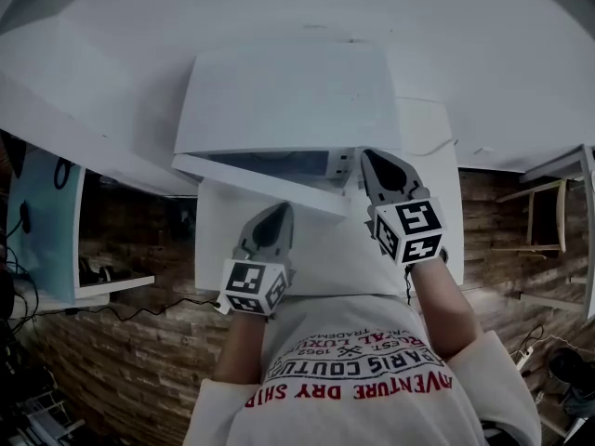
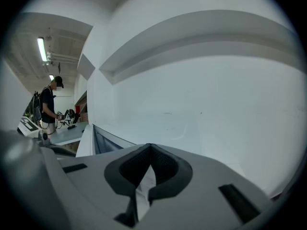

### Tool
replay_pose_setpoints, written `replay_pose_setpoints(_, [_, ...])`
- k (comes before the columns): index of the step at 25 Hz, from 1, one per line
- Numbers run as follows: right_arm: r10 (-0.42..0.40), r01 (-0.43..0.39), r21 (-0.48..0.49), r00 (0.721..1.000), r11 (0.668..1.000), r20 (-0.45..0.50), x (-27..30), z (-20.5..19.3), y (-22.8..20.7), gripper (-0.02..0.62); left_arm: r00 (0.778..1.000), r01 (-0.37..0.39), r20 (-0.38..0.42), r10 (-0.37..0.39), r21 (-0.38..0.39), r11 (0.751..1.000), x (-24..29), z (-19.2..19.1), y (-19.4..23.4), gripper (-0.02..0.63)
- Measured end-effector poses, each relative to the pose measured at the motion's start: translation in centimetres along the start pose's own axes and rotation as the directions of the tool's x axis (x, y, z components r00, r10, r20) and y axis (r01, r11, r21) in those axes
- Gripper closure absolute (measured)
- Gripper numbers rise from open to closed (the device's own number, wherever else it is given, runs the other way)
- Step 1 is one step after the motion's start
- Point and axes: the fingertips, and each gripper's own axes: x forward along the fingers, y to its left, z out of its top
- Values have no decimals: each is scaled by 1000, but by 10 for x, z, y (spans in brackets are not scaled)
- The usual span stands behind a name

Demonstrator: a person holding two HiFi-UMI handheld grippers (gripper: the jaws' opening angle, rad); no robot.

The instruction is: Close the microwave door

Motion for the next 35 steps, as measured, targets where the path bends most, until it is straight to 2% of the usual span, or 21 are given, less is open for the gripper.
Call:
replay_pose_setpoints(3, [-2,1,50,1000,999,9,0,0,-2,583,1000,25,-9,-25,16,1000,10,4,0,600])
replay_pose_setpoints(7, [-24,24,-2,1000,1000,-18,1,0,-1,583,998,65,-8,-65,34,997,23,11,-4,600])
replay_pose_setpoints(10, [0,4,77,999,997,-41,1,0,-4,583,994,113,-2,-113,82,990,33,19,-14,600])
replay_pose_setpoints(14, [42,-32,125,996,992,-74,3,1,-5,583,992,123,-20,-122,175,977,46,20,-18,600])
replay_pose_setpoints(19, [53,-42,133,995,990,-84,4,0,-5,583,993,117,-30,-113,217,969,57,18,-14,600])
replay_pose_setpoints(24, [68,-56,133,993,990,-93,5,1,-6,584,993,114,-45,-105,287,951,59,21,-17,600])
replay_pose_setpoints(29, [75,-59,142,992,988,-105,5,0,-5,583,985,158,-110,-133,271,950,68,9,-26,601])
replay_pose_setpoints(32, [75,-61,140,992,988,-103,5,1,-5,583,988,139,-110,-110,308,941,74,9,-27,601])
replay_pose_setpoints(35, [74,-60,136,992,989,-101,5,1,-5,583,986,154,-106,-129,277,949,79,9,-29,601])
